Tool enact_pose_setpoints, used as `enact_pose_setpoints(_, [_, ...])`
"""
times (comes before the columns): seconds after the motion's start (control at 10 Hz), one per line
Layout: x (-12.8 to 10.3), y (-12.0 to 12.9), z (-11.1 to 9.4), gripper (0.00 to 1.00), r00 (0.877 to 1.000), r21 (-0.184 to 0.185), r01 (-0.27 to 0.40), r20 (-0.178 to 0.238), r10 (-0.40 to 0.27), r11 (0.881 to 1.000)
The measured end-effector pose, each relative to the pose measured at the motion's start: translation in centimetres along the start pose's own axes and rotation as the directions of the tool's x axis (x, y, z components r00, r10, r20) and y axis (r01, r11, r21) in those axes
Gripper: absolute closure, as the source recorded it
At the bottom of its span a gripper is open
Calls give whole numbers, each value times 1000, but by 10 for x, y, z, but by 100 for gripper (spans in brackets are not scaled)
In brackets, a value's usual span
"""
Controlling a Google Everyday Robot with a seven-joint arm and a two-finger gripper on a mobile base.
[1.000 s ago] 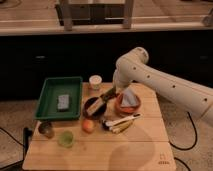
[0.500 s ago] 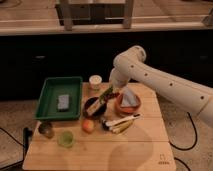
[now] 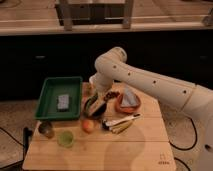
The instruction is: Place pepper in plastic cup
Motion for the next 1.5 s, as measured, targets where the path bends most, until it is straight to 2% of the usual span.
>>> enact_pose_setpoints(0.2, [-25,-1,8,98,997,-27,68,43,-67,997])
enact_pose_setpoints(0.5, [-54,0,22,98,984,-65,154,103,-147,986])
enact_pose_setpoints(0.6, [-68,-1,30,98,976,-79,190,127,-179,979])
enact_pose_setpoints(0.7, [-74,-2,33,98,972,-82,202,137,-190,976])
enact_pose_setpoints(0.9, [-92,1,43,98,959,-111,247,170,-227,963])
enact_pose_setpoints(1.5, [-139,9,66,98,926,-158,340,231,-300,927])
